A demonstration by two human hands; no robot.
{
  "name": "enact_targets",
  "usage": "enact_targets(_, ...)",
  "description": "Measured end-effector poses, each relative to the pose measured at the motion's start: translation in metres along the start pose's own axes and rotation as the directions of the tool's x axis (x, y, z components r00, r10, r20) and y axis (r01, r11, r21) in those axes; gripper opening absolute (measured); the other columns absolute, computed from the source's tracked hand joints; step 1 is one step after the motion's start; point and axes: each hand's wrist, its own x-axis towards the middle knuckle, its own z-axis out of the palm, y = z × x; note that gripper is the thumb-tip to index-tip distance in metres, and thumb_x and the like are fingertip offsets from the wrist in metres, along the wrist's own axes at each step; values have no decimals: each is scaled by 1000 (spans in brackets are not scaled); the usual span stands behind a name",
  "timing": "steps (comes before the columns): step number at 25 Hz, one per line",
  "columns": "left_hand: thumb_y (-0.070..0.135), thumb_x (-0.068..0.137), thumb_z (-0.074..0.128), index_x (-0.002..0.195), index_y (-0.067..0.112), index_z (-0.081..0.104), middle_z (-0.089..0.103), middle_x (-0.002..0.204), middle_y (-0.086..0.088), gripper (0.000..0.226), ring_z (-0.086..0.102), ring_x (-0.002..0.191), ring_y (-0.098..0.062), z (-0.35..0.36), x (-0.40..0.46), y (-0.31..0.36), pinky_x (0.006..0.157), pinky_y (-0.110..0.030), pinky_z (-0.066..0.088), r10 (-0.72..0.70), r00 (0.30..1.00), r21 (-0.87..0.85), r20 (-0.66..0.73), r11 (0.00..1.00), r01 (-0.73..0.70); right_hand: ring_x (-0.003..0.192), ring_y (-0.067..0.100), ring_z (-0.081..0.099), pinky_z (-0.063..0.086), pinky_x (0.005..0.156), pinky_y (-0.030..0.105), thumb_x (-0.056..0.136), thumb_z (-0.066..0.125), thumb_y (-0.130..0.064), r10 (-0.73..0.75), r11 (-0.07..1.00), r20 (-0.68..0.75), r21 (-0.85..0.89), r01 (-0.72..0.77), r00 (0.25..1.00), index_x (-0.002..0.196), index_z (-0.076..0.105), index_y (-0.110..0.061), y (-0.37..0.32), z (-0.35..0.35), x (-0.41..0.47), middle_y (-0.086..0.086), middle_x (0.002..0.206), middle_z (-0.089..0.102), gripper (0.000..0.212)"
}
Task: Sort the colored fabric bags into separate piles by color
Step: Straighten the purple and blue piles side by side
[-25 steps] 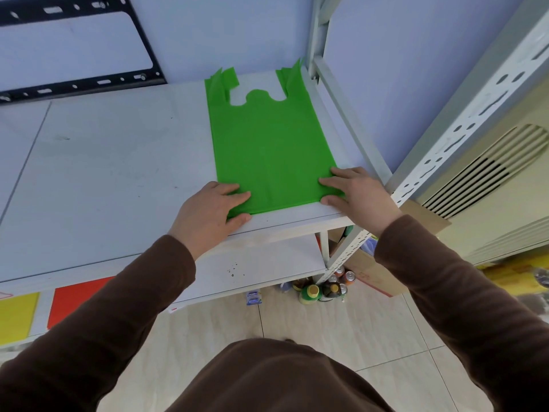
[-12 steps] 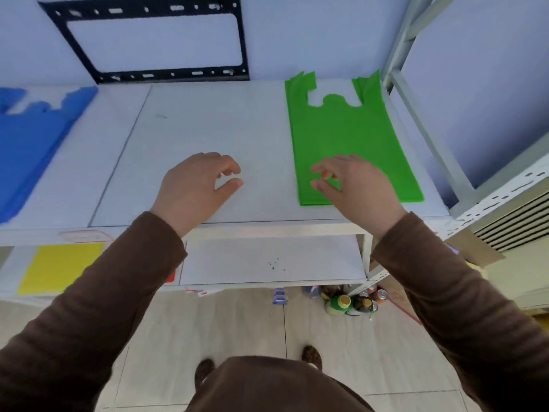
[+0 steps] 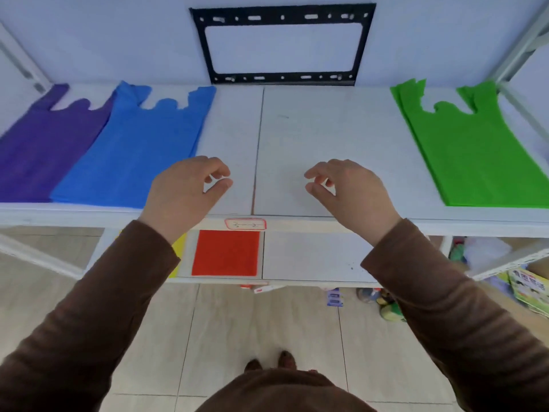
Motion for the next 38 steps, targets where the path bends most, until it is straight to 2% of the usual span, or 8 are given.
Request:
enact_targets(5,40,91,58,100,29,64,65,96,13,15,60,95,-12,-19,-15,-75,78,-36,51,-30,999,59,15,998,29,88,13,60,46,72,29,93,55,-39,-101,994,17,36,101,995,108,67,-31,-72,37,39,-12,93,67,22)
enact_targets(10,40,92,57,106,28,64,65,101,12,20,61,95,-11,-52,-20,-177,80,-36,52,-77,997,70,15,995,76,88,12,60,49,75,31,94,53,-39,-115,992,46,51,113,992,114,65,-30,-137,79,72,-11,98,66,25)
enact_targets(13,35,93,57,109,22,64,65,102,6,21,61,95,-15,-69,-18,-246,81,-35,50,-80,997,61,1,995,80,90,13,60,49,75,32,94,53,-40,-51,999,56,19,50,997,116,63,-29,-172,109,90,-10,100,66,27)
enact_targets(18,31,93,58,110,15,56,65,103,-7,23,59,89,-26,-74,-7,-344,76,-38,46,-145,979,123,146,984,128,104,21,60,46,85,33,93,56,-40,211,975,156,30,-218,965,134,50,-24,-218,166,102,0,119,65,45)
enact_targets(22,33,93,58,103,15,53,63,91,-5,21,56,82,-24,-68,-4,-364,70,-37,45,-103,971,50,214,994,94,114,34,51,45,88,41,96,51,-40,401,915,176,-31,-402,899,145,35,-16,-241,190,106,12,122,63,57)
enact_targets(29,37,94,56,96,20,55,56,82,3,17,53,76,-17,-65,-4,-355,67,-32,43,51,963,-69,266,997,-34,120,34,52,44,97,43,97,50,-41,475,877,120,11,-480,872,146,35,-17,-248,202,121,13,134,56,57)
enact_targets(33,35,94,55,102,18,54,60,93,0,20,56,83,-20,-67,25,-365,72,-34,46,16,972,-55,233,998,-3,123,35,48,41,99,43,96,50,-41,506,862,129,-43,-505,853,145,37,-17,-243,200,135,12,135,56,57)
enact_targets(38,33,93,57,137,11,38,56,129,-11,52,57,111,-29,-45,107,-365,88,-37,45,-173,907,-91,383,971,223,125,32,52,42,104,39,92,55,-37,599,754,281,116,-646,750,146,36,-17,-212,195,209,13,140,52,61)
